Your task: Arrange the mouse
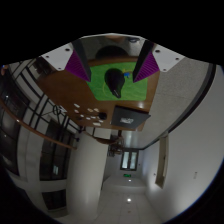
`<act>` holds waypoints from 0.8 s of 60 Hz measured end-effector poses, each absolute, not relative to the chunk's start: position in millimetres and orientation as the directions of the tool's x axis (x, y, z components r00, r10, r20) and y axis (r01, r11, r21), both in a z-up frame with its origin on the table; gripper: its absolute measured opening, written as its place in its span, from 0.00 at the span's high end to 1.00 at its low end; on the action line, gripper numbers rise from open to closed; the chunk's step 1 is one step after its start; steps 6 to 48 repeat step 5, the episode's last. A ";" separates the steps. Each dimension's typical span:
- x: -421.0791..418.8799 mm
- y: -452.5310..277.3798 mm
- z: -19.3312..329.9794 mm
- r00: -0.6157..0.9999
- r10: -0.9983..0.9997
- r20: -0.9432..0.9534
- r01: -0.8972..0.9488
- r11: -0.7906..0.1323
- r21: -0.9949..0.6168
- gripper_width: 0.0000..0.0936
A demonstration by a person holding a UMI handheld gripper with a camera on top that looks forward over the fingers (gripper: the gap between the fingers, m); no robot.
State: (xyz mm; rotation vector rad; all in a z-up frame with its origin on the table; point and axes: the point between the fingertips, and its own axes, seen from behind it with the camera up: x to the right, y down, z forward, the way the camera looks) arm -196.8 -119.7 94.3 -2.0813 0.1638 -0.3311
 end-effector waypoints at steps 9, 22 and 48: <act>-207.8 -158.5 102.0 0.947 -0.264 0.185 0.025 -0.513 -0.858 0.10; -207.8 -158.5 102.0 0.947 -0.264 0.185 0.025 -0.513 -0.858 0.10; -207.8 -158.5 102.0 0.947 -0.264 0.185 0.025 -0.513 -0.858 0.10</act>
